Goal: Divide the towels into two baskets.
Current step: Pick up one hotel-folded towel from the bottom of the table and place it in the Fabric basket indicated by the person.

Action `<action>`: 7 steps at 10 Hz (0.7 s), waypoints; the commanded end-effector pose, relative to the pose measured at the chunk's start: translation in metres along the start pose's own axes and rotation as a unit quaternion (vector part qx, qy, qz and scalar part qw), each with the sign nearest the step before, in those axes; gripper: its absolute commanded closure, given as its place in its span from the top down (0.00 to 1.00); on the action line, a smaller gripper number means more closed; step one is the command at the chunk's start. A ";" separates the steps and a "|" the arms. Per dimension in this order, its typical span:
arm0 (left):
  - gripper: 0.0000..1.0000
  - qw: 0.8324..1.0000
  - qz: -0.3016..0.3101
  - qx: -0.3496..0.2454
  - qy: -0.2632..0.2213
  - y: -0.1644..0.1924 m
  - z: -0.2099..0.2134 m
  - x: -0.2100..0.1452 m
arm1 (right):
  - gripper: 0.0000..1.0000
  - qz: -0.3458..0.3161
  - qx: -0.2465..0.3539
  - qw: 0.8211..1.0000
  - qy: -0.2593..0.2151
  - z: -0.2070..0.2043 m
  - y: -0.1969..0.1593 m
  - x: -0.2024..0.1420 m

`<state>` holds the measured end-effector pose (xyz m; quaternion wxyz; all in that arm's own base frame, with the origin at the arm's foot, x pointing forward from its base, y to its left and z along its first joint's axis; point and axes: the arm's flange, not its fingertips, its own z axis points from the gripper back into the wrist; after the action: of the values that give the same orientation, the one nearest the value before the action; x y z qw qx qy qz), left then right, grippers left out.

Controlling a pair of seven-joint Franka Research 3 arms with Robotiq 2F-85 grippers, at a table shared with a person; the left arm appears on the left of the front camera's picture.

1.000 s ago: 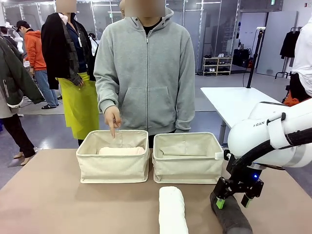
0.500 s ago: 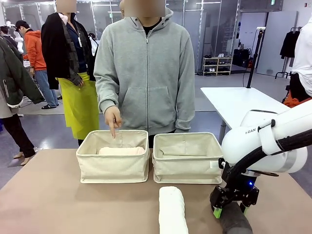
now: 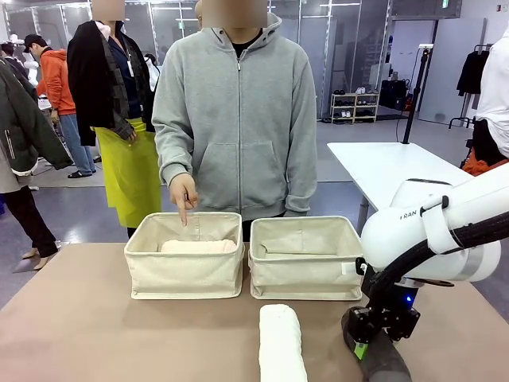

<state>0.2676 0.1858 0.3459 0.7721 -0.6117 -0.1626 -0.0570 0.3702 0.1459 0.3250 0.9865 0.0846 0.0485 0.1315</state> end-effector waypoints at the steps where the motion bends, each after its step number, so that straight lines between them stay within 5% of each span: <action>1: 1.00 1.000 0.004 -0.005 0.002 -0.004 0.002 -0.004 | 0.40 -0.004 -0.008 1.000 -0.002 -0.018 -0.003 -0.044; 2: 1.00 1.000 0.004 -0.005 0.002 -0.004 0.002 -0.004 | 0.24 -0.003 -0.010 1.000 -0.002 -0.013 -0.004 -0.044; 3: 1.00 1.000 0.004 -0.005 0.002 -0.004 0.002 -0.004 | 0.20 0.009 -0.011 1.000 0.008 -0.002 -0.004 -0.045; 5: 1.00 1.000 0.004 -0.005 0.002 -0.004 0.002 -0.004 | 0.20 0.072 -0.019 0.997 0.004 0.044 0.008 -0.051; 7: 1.00 1.000 0.004 -0.005 0.002 -0.004 0.002 -0.004 | 0.20 0.214 -0.063 0.975 -0.010 0.105 0.036 -0.051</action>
<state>0.2676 0.1858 0.3458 0.7721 -0.6117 -0.1626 -0.0570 0.3350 0.1499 0.4077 0.9629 0.0512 0.0346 0.2628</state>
